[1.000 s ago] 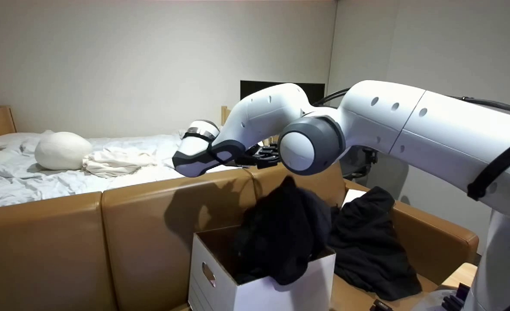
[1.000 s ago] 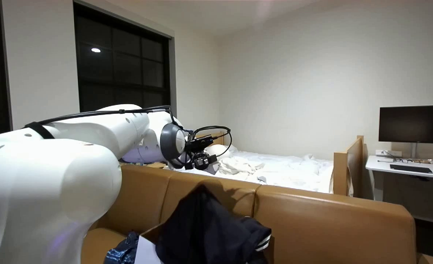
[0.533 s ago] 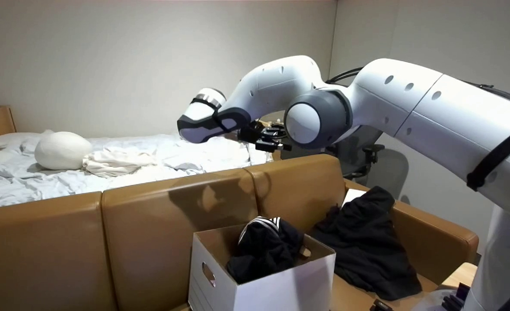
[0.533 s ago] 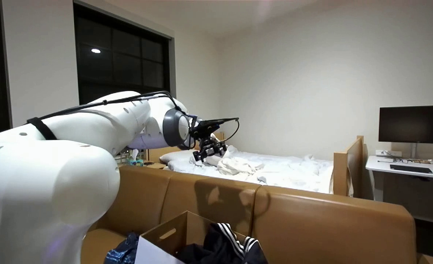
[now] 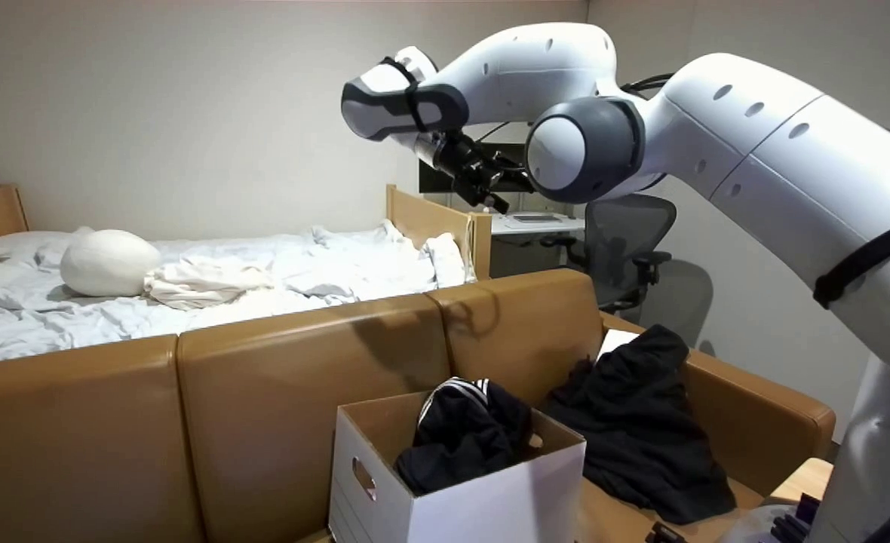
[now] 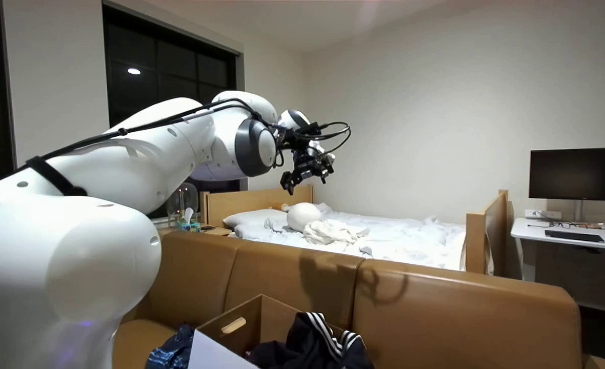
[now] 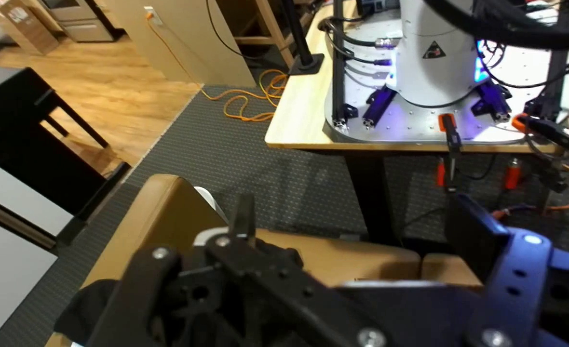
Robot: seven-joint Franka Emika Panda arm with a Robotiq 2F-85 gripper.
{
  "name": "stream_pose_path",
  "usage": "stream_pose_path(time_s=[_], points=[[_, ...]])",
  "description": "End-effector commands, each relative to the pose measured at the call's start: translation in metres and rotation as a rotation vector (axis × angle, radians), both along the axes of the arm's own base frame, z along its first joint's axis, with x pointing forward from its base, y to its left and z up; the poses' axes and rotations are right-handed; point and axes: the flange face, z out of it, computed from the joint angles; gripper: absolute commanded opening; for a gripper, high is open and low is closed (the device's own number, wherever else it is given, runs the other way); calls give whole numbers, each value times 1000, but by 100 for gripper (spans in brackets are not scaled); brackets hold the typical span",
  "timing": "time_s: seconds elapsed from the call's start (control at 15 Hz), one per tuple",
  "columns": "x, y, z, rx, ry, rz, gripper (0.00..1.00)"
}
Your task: Pick up the black cloth and put it in the box
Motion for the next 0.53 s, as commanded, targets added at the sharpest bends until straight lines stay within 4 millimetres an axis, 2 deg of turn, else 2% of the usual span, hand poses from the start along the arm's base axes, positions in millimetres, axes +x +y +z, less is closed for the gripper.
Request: stream_pose_path(time_s=[0.0, 0.47], points=[[-5, -34, 33, 117, -103, -114, 100], [-38, -117, 105, 360, -221, -336, 100]])
